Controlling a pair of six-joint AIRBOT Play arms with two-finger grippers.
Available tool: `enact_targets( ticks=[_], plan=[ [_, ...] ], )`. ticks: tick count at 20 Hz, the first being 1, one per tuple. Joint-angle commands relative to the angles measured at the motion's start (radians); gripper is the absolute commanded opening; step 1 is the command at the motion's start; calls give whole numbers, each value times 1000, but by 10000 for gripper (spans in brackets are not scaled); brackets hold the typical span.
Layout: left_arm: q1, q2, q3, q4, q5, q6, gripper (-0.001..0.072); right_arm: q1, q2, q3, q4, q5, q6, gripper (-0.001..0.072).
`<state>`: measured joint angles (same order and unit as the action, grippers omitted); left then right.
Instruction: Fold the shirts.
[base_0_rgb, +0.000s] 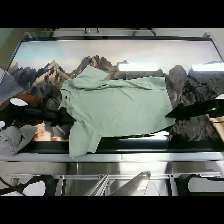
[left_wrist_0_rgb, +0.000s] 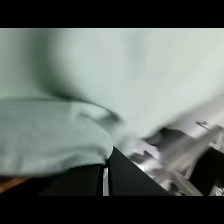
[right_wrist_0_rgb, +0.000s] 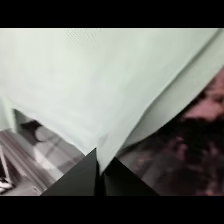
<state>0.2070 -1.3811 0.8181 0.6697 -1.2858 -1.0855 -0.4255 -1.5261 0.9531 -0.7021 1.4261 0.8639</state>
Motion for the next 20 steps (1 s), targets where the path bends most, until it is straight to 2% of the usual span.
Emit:
enact_targets(
  ticks=[1, 3, 5, 7, 9, 12, 14, 16, 18, 20],
  plan=[
    [49, 153, 145, -272, -201, 94, 25, -88, 155, 51, 232, 128, 3, 15],
    [129, 275, 254, -392, -272, 95, 25, -164, 277, 95, 473, 191, 0, 15],
    [236, 400, 368, -509, -302, 102, 26, -238, 414, 130, 731, 188, -8, 15],
    [381, 513, 497, -633, -309, 123, 26, -299, 544, 163, 913, 115, -24, 15],
    [547, 596, 615, -748, -309, 127, 26, -349, 679, 198, 986, -34, -24, 15],
    [742, 650, 749, -822, -310, 102, 26, -378, 825, 259, 986, -172, -28, 15],
    [726, 608, 848, -858, -323, 52, 27, -378, 871, 309, 985, -166, -26, 15],
    [670, 521, 985, -825, -378, 8, 26, -377, 887, 356, 943, -161, -14, 16],
    [620, 445, 1080, -689, -386, -35, 26, -369, 890, 368, 786, -151, 43, 15],
    [520, 360, 1109, -563, -359, -51, 27, -289, 879, 335, 548, -167, 91, 15]
  ],
)
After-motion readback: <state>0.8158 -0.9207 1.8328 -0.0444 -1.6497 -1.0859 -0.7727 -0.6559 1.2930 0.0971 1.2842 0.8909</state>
